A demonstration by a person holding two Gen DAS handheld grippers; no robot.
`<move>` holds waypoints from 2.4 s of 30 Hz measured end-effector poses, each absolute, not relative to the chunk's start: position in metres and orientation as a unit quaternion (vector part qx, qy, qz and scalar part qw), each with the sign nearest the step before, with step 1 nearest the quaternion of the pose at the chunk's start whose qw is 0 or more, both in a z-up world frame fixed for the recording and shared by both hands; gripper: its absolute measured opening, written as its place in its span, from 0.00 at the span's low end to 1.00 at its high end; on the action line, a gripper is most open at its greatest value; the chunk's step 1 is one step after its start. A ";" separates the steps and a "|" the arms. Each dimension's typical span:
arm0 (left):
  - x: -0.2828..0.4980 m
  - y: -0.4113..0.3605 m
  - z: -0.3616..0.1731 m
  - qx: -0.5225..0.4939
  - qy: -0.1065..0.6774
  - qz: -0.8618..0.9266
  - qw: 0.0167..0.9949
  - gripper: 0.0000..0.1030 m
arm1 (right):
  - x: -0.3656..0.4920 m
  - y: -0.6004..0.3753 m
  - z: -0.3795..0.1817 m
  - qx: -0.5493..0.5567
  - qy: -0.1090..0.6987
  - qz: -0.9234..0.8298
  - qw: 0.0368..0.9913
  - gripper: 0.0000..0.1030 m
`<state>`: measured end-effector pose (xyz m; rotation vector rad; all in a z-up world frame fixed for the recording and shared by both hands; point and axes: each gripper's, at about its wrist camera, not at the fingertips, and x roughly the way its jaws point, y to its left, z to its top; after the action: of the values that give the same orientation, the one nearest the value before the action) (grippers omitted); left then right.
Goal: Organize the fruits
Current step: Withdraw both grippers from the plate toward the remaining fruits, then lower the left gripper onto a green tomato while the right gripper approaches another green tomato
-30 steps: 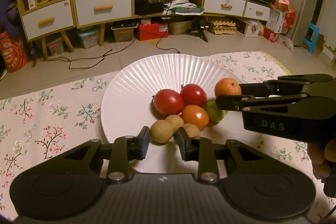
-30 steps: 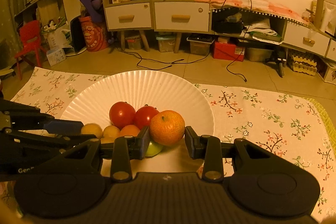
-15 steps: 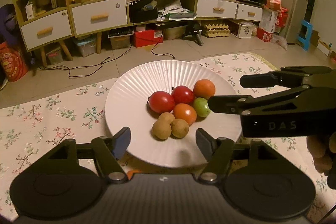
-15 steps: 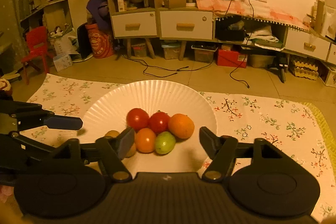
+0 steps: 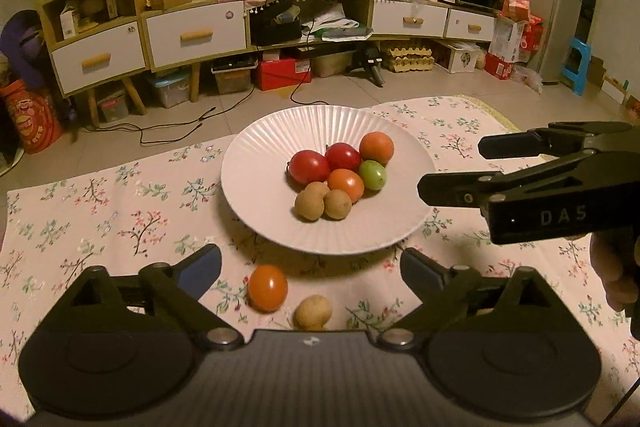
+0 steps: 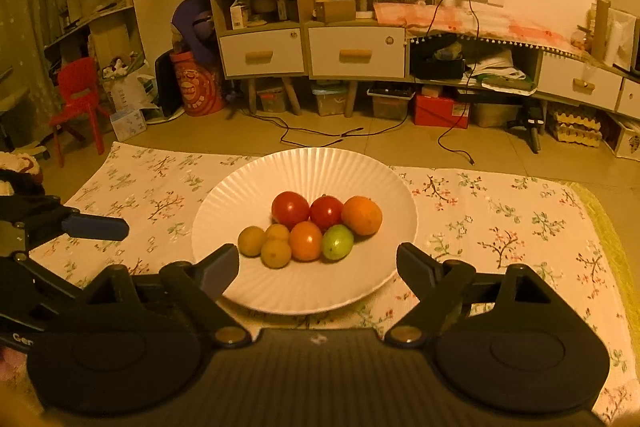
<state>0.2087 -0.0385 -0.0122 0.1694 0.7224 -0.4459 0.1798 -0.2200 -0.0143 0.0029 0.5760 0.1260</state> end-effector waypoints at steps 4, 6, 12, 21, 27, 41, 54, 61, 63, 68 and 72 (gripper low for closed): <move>0.196 -0.031 -0.012 0.080 0.348 -0.219 0.908 0.94 | 0.168 -0.215 -0.015 0.003 0.285 0.067 0.956 0.86; 0.190 -0.028 -0.012 0.080 0.348 -0.220 0.908 0.95 | 0.162 -0.212 -0.017 0.000 0.288 0.069 0.955 0.87; 0.175 -0.019 -0.016 0.084 0.351 -0.214 0.908 0.95 | 0.149 -0.203 -0.022 0.002 0.298 0.078 0.951 0.91; 0.157 -0.005 -0.024 0.076 0.355 -0.205 0.909 0.95 | 0.139 -0.188 -0.033 0.000 0.323 0.086 0.942 0.93; 0.152 0.005 -0.035 0.066 0.371 -0.195 0.906 0.95 | 0.131 -0.176 -0.038 -0.021 0.332 0.098 0.938 0.94; 0.139 0.028 -0.060 0.065 0.388 -0.162 0.905 0.95 | 0.122 -0.165 -0.061 -0.041 0.351 0.104 0.930 0.96; 0.143 0.045 -0.082 0.064 0.396 -0.142 0.905 0.95 | 0.115 -0.154 -0.076 -0.068 0.362 0.112 0.923 0.97; 0.157 0.046 -0.086 0.047 0.388 -0.129 0.911 0.85 | 0.113 -0.149 -0.082 -0.079 0.371 0.115 0.918 0.97; 0.158 0.044 -0.085 0.049 0.383 -0.134 0.913 0.78 | 0.113 -0.149 -0.083 -0.079 0.373 0.115 0.917 0.97; 0.161 0.038 -0.082 0.047 0.375 -0.149 0.914 0.63 | 0.113 -0.145 -0.085 -0.081 0.375 0.118 0.916 0.97; 0.162 0.033 -0.080 0.043 0.372 -0.161 0.913 0.42 | 0.112 -0.142 -0.087 -0.085 0.375 0.123 0.915 0.97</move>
<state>0.1624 0.0334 -0.0803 0.0879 0.7656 -0.3321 0.1121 -0.1422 -0.0865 -0.1754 0.7715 0.2529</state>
